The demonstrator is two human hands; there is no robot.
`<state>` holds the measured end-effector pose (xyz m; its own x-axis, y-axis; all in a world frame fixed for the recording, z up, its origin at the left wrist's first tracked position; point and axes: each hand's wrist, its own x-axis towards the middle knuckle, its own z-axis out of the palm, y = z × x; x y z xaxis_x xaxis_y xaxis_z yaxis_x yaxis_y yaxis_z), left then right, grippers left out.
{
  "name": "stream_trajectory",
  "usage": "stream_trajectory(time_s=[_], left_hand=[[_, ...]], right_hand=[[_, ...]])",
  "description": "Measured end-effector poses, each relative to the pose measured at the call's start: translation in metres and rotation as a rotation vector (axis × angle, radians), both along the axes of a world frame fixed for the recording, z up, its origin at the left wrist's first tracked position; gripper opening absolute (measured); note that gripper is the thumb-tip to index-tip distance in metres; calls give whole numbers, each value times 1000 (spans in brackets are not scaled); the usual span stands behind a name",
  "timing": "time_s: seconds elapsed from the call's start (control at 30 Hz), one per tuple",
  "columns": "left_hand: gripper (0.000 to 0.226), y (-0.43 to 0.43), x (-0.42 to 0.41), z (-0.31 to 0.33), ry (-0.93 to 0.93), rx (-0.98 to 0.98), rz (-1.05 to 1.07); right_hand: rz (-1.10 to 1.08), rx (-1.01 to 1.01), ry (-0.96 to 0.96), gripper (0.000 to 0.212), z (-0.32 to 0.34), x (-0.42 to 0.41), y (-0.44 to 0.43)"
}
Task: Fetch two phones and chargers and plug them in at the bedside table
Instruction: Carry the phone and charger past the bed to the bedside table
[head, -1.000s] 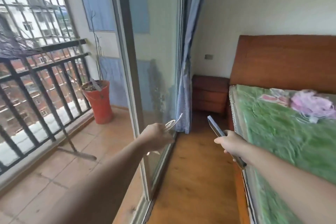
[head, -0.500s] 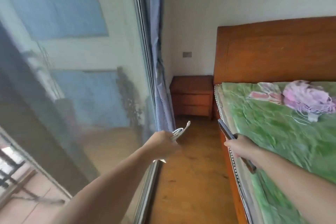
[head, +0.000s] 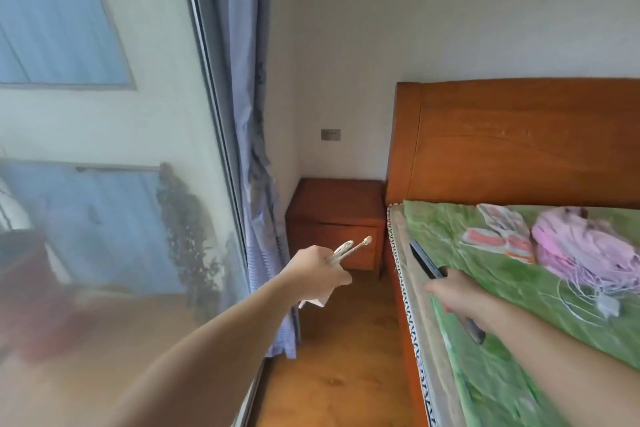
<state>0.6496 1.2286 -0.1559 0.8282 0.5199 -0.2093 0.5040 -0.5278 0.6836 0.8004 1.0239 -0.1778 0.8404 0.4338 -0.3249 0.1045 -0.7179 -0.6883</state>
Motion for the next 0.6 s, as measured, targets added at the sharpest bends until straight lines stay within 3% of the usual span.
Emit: stream_trajectory(time_s=[0.13, 0.27, 0.6], left_hand=[[18, 78, 85, -17, -37, 5, 13], [18, 154, 162, -20, -42, -6, 19], [15, 302, 314, -5, -72, 29, 85]], right_hand=[[-10, -36, -24, 23, -8, 83, 66], [-29, -76, 17, 44, -11, 157, 130], [-13, -59, 19, 23, -3, 318, 270]])
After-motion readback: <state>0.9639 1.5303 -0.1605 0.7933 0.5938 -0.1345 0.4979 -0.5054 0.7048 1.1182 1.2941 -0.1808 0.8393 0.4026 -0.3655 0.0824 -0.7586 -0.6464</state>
